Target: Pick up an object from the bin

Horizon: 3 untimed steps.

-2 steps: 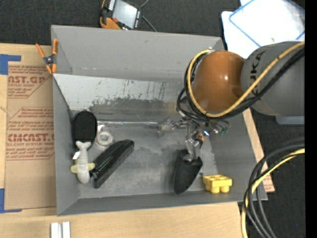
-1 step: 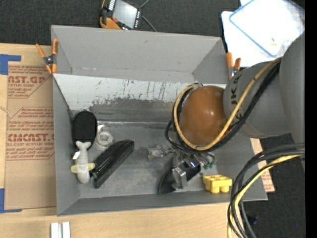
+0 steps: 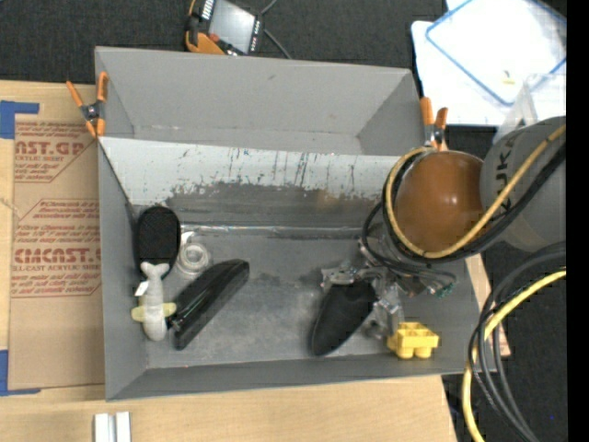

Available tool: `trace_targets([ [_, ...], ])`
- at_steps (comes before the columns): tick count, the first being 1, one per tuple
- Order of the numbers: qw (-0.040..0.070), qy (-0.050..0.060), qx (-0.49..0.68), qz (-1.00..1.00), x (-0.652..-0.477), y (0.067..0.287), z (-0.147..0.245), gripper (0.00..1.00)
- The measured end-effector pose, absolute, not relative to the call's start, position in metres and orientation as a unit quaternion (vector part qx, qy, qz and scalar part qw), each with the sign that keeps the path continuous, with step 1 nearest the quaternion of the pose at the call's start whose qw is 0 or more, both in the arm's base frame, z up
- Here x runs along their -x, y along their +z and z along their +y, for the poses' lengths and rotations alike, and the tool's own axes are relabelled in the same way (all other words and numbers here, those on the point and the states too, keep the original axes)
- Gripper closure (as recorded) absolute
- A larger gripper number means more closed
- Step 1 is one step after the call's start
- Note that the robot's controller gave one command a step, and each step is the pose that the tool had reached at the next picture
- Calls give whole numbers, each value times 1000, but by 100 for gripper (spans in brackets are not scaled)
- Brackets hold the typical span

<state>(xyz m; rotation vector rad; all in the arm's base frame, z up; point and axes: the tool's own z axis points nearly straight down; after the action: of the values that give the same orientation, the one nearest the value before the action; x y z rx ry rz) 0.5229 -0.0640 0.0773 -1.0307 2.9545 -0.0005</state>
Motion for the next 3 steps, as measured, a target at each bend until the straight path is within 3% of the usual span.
trace_targets([
  [1, 3, 5, 437, 899, -507, 69, 6, 100],
  [3, 3, 5, 440, 898, -502, 69, 13, 100],
])
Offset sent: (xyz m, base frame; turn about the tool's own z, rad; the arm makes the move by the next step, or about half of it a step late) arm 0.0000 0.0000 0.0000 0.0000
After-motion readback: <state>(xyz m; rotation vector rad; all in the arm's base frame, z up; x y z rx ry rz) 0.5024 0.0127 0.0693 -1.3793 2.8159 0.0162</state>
